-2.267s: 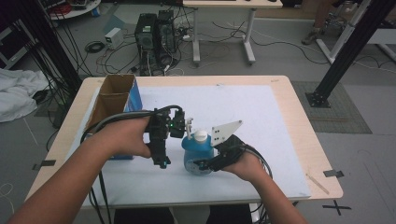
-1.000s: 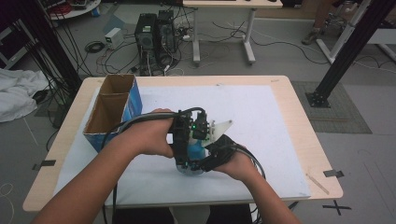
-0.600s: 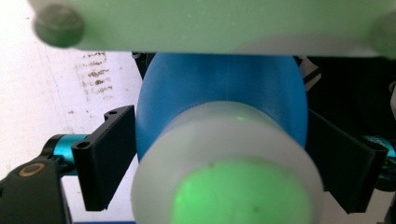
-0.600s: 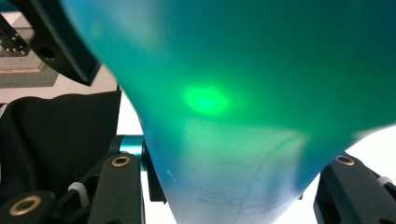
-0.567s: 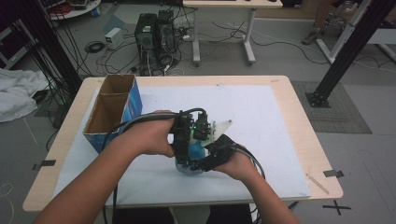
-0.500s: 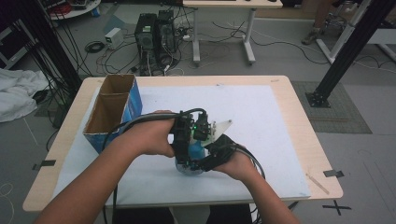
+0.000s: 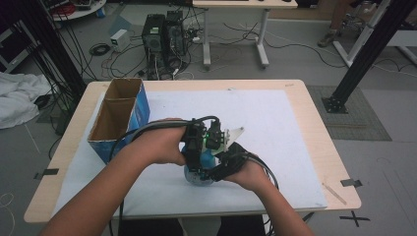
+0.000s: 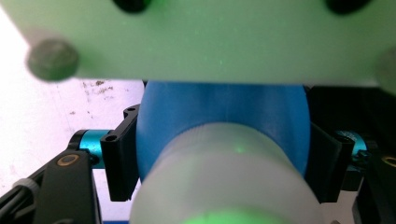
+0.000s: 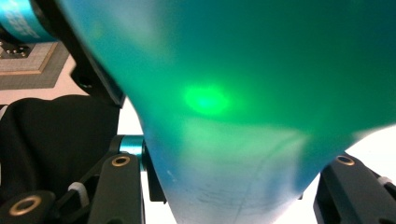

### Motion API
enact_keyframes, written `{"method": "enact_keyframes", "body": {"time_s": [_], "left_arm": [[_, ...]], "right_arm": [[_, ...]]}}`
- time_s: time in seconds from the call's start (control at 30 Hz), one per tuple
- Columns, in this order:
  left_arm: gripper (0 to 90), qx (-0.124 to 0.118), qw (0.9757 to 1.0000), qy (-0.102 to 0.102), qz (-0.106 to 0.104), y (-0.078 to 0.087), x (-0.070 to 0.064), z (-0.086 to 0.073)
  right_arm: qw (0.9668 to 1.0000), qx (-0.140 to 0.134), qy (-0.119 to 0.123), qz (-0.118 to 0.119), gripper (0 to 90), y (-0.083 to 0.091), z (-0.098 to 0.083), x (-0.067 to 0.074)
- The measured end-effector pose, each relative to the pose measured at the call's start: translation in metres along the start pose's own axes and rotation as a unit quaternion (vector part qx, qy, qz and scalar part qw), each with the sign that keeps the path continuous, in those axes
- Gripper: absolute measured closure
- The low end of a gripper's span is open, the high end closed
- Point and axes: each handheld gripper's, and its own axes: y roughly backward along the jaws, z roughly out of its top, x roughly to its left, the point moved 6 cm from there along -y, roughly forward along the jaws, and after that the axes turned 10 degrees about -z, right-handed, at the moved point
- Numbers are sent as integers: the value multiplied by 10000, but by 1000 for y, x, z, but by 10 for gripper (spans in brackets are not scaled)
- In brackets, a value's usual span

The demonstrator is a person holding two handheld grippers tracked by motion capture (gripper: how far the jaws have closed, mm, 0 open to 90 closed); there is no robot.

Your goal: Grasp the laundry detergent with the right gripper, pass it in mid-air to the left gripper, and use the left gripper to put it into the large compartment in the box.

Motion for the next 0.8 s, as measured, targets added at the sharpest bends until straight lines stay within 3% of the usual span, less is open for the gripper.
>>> {"method": "enact_keyframes", "body": {"time_s": [0.23, 0.37, 0.53, 0.8], "left_arm": [[303, 36, 10000, 44, -13, 1, 0, -1], [366, 48, 10000, 56, 25, 1, 1, -2], [377, 85, 9999, 96, -111, -1, 2, -3], [382, 137, 9999, 94, -21, 1, 0, -2]], "right_arm": [[10000, 12, 13, -7, 471, -1, 0, 0], [10000, 11, 17, -9, 472, -1, 0, 0], [10000, 89, 13, -36, 473, -3, 0, 0], [10000, 31, 75, -26, 466, -3, 1, 1]]}}
